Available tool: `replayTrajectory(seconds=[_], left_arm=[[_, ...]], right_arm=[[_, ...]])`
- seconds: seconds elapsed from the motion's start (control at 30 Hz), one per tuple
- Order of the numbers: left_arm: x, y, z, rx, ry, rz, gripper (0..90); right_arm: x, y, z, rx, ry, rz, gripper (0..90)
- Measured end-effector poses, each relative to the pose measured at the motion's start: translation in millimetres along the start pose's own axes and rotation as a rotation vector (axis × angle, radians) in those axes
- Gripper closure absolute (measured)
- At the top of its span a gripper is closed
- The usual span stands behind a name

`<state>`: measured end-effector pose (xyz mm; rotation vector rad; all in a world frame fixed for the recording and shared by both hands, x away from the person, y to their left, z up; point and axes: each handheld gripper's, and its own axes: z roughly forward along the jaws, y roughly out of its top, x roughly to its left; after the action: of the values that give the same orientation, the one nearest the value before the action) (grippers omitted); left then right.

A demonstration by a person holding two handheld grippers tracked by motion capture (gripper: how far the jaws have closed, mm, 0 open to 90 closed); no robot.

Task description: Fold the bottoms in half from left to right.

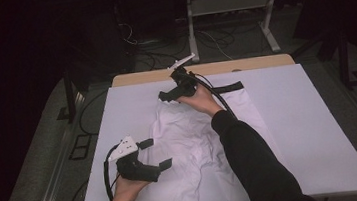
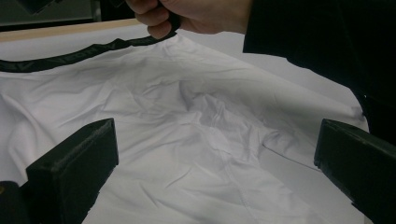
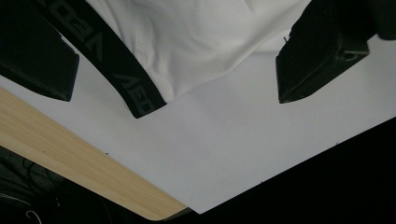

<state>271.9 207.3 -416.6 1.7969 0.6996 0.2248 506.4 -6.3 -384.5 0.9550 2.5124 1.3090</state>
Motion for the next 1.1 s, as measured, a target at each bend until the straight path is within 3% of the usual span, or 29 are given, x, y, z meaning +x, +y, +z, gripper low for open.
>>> replayTrajectory(seconds=[0.63, 1.0, 1.1], left_arm=[[0.2, -0.1, -1.1, -0.007, -0.004, -0.002, 0.0], [1.8, -0.2, -2.7, -0.009, -0.006, -0.003, 0.0], [2.0, -0.2, -2.5, -0.008, -0.007, -0.004, 0.0]], right_arm=[[-3.3, 5.8, 38.0, 0.008, -0.05, 0.049, 0.0], [-8.3, -3.2, 61.3, 0.018, -0.091, 0.076, 0.0], [-10.5, -5.7, 64.9, 0.012, -0.097, 0.077, 6.1]])
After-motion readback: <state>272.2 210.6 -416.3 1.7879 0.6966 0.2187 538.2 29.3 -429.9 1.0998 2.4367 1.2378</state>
